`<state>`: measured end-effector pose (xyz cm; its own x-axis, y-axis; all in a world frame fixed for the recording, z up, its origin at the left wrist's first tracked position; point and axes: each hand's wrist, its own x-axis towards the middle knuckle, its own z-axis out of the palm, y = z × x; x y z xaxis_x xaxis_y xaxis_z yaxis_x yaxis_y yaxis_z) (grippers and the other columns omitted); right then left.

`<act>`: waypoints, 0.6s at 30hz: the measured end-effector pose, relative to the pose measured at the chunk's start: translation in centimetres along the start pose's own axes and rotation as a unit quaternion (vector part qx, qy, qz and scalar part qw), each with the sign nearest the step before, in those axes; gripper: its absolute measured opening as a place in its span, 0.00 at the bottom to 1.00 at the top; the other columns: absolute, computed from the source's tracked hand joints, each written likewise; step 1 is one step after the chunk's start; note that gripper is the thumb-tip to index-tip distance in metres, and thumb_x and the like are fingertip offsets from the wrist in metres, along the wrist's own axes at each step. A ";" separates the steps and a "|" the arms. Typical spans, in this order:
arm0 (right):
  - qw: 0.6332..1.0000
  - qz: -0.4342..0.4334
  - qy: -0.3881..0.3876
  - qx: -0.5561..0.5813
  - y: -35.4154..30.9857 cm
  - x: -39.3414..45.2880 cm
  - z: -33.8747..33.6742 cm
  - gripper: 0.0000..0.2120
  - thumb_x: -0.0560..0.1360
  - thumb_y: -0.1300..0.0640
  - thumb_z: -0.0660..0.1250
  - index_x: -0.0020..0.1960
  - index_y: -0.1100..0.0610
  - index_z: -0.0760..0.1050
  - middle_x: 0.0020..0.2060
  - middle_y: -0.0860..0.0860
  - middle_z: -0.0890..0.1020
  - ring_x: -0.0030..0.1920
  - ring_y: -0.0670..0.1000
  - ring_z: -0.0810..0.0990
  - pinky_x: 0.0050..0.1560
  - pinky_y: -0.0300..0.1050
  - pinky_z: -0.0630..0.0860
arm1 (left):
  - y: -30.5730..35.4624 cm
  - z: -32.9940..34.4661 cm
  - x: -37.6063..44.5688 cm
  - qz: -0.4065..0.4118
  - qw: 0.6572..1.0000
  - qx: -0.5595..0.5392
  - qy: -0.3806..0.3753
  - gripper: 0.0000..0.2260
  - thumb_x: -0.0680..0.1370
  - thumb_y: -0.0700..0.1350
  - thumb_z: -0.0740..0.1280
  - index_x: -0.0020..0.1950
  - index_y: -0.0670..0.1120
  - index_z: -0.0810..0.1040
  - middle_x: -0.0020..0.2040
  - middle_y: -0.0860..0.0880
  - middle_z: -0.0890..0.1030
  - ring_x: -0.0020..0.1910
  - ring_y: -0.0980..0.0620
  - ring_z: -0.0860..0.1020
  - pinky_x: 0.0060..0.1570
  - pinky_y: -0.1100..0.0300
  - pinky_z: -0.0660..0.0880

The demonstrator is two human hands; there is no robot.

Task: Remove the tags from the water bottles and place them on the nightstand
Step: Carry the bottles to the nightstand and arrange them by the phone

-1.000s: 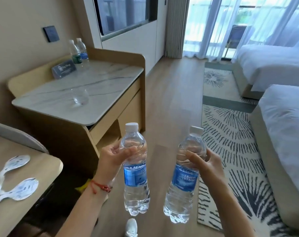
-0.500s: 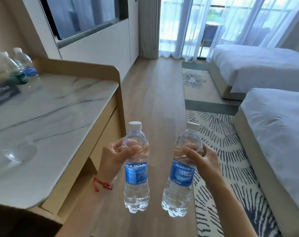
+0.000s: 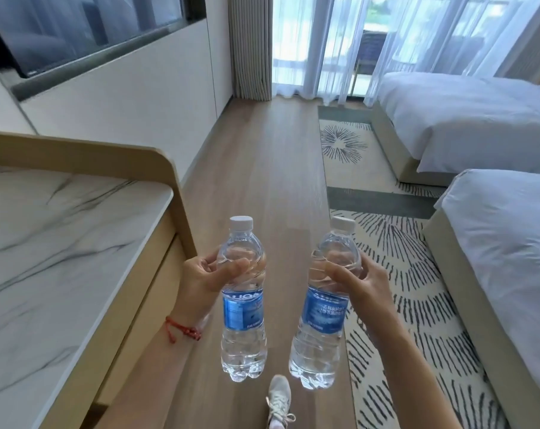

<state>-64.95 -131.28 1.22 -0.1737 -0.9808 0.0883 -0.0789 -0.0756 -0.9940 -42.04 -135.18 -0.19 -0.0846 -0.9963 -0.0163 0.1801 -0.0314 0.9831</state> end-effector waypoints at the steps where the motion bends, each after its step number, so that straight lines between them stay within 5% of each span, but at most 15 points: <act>1: 1.000 0.000 0.003 0.001 0.3 2.3 -0.3 0.20 0.56 0.44 0.72 0.43 0.54 0.78 0.36 0.49 0.85 0.37 0.48 0.84 0.36 0.35 0.78 | -0.1 0.6 2.3 -0.001 1.000 0.002 0.001 0.21 0.57 0.51 0.75 0.46 0.44 0.82 0.39 0.47 0.85 0.39 0.49 0.83 0.36 0.63 0.78; 7: 1.000 -0.020 0.006 -0.015 0.8 17.2 -2.1 0.21 0.55 0.42 0.73 0.43 0.53 0.78 0.36 0.50 0.85 0.36 0.49 0.84 0.36 0.36 0.79 | 0.6 3.7 16.0 0.008 1.000 0.016 -0.002 0.24 0.52 0.57 0.79 0.43 0.47 0.84 0.40 0.47 0.86 0.40 0.49 0.83 0.37 0.64 0.77; 18: 0.999 -0.001 0.030 -0.013 3.9 41.4 -3.0 0.21 0.56 0.42 0.71 0.45 0.51 0.77 0.37 0.45 0.85 0.37 0.46 0.84 0.35 0.32 0.77 | 0.0 7.3 41.6 0.006 1.000 0.017 -0.009 0.16 0.55 0.53 0.75 0.40 0.49 0.84 0.37 0.48 0.85 0.37 0.50 0.83 0.34 0.63 0.78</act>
<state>-75.40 -171.64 1.18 -0.2311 -0.9683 0.0949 -0.1039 -0.0724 -0.9919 -52.70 -176.06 0.41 -0.1013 -0.9949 -0.0017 0.1481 -0.0168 0.9888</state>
